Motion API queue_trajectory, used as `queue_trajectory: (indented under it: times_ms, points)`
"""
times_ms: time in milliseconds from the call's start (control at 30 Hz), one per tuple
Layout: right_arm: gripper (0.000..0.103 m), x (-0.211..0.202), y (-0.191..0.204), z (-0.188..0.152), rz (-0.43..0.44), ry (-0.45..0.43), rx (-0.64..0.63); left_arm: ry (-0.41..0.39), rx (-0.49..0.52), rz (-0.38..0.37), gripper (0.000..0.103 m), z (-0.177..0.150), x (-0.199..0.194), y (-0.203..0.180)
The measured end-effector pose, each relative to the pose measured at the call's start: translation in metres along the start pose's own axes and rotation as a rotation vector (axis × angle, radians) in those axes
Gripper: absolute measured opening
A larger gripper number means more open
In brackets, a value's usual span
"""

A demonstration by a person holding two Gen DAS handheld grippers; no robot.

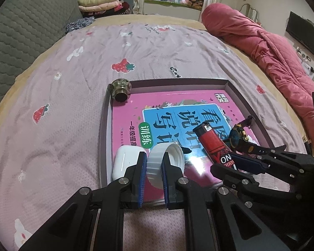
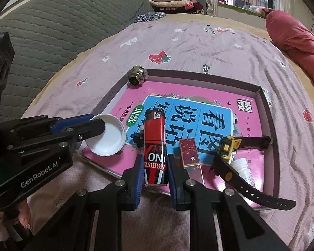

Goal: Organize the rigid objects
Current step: 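Lower both tools onto the workbook and open them, releasing cap and lighter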

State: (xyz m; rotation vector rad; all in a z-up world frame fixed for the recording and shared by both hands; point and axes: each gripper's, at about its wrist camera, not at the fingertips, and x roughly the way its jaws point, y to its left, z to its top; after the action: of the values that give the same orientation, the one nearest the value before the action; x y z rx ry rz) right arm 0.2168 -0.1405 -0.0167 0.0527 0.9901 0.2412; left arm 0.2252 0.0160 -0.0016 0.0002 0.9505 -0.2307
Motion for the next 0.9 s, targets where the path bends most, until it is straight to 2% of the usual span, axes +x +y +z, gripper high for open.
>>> queue_trajectory:
  times_ms: [367,800,900]
  points:
    - [0.022,0.017,0.0,0.001,0.018,0.043,0.026,0.015,-0.001,-0.007,0.014,-0.001,0.013,-0.001]
    - [0.022,0.026,-0.013,-0.004,-0.029,0.051,0.04,0.025,0.0,-0.004,0.014,-0.006,0.028,-0.006]
    - [0.018,0.024,-0.016,-0.005,-0.047,0.043,0.042,0.024,0.0,-0.004,0.014,-0.006,0.03,-0.007]
